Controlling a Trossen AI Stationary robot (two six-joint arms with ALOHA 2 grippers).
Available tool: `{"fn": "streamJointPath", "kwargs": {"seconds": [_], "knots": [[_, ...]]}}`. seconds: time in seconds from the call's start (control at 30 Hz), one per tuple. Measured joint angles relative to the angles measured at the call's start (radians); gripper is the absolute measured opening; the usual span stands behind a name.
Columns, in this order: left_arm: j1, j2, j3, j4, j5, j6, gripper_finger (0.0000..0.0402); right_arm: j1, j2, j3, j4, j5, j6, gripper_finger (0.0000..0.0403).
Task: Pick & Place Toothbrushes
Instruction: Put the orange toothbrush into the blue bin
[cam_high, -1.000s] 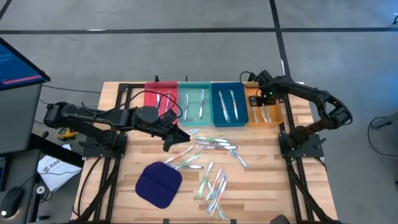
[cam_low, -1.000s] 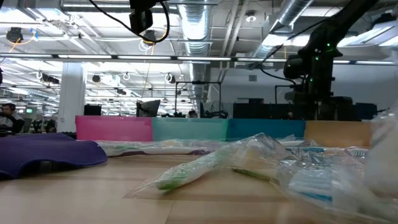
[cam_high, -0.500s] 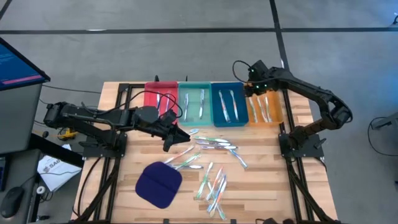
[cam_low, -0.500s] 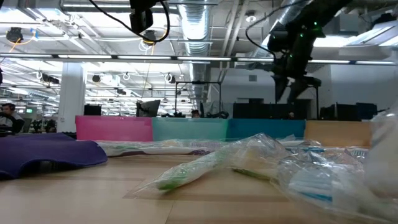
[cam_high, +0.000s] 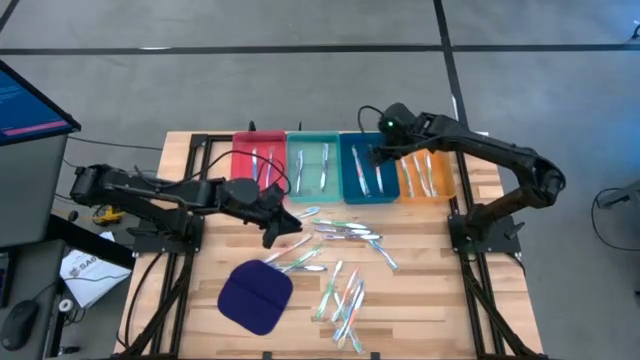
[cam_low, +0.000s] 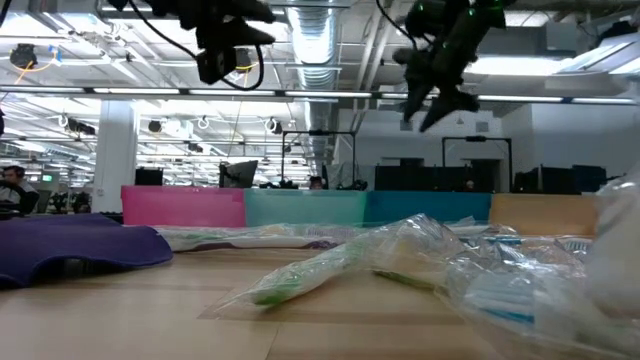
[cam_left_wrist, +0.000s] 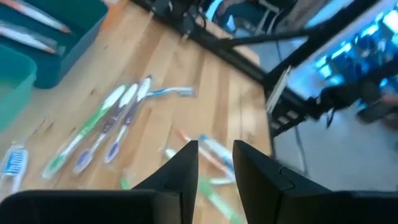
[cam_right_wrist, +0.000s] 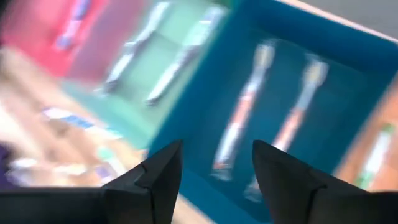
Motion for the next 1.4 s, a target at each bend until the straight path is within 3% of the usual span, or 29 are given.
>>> {"fn": "streamJointPath", "kwargs": {"seconds": [0.13,0.6,0.87,1.0,1.17,1.4], "knots": [[-0.026,0.000,-0.024,-0.003,0.003,0.072,0.0094,0.095,0.000,0.042,0.015,-0.004,0.000,0.0184],[-0.042,0.001,-0.137,-0.047,-0.021,0.009,0.0094,0.386,0.000,0.078,0.041,-0.004,0.011,0.0178],[-0.163,0.004,-0.132,-0.138,-0.163,0.073,0.0094,0.490,0.000,0.078,0.054,-0.003,0.071,0.0170],[-0.225,0.051,-0.086,-0.240,-0.280,0.075,0.0094,0.537,0.000,0.078,0.048,-0.002,0.070,0.0168],[-0.263,0.197,0.008,-0.373,-0.400,0.090,0.0094,0.600,0.000,0.077,0.048,0.000,0.040,0.0166],[-0.262,0.384,0.086,-0.384,-0.413,-0.013,0.0094,0.721,0.000,0.077,0.017,0.005,0.017,0.0162]]}}
